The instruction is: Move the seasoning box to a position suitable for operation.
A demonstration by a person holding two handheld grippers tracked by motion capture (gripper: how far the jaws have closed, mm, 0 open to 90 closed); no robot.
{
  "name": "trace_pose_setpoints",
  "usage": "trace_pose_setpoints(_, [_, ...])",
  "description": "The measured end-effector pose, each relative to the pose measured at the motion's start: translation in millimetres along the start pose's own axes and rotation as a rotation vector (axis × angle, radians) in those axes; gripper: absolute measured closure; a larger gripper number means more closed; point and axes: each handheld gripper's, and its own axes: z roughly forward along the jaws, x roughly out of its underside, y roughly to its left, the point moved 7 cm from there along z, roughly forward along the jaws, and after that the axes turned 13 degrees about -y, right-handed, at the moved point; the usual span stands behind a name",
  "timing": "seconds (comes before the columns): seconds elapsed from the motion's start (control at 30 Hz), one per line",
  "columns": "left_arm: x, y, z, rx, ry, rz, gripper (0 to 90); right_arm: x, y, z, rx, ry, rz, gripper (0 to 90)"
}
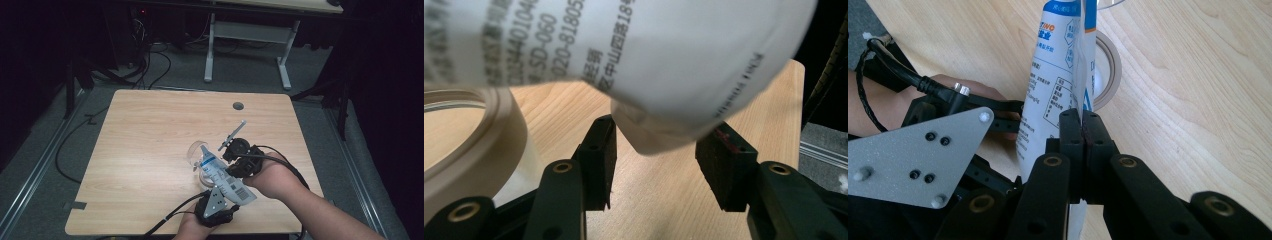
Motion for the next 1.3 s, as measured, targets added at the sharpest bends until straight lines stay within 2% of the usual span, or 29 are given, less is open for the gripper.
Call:
trace_pose_setpoints(0.2, [2.1,-0.6,-3.5,0.003,0.013,0.005,50.1,-1.6,-2.0,-2.5,0.000,-0.007,-0.003,89.8])
trace_pose_setpoints(0.57, [11.0,8.4,-19.1,-0.012,0.032,-0.004,50.4,-2.5,-3.2,-3.3,-0.006,-0.014,-0.011,89.8])
trace_pose_setpoints(0.73, [12.1,14.7,-27.9,-0.030,0.024,-0.008,50.7,-1.9,-4.3,-4.9,0.000,-0.012,-0.010,89.9])
trace_pose_setpoints(0.87, [11.7,17.4,-33.8,-0.028,0.017,-0.008,50.6,-1.6,-4.5,-5.2,0.007,-0.015,-0.007,89.8])
trace_pose_setpoints(1.03, [7.8,31.1,-55.1,-0.057,-0.001,-0.015,50.7,0.9,-5.5,-7.4,0.010,-0.015,-0.005,89.8])
trace_pose_setpoints(1.17, [6.8,44.8,-69.9,-0.096,-0.016,-0.018,50.8,3.0,-7.1,-7.8,0.010,-0.020,-0.001,89.9])
trace_pose_setpoints(1.2, [6.8,44.8,-69.9,-0.096,-0.016,-0.018,50.9,3.0,-7.1,-7.8,0.010,-0.020,-0.001,89.9])
trace_pose_setpoints(1.3, [6.3,62.7,-82.6,-0.139,-0.025,-0.015,50.9,5.7,-9.6,-9.2,0.022,-0.021,0.004,89.8])
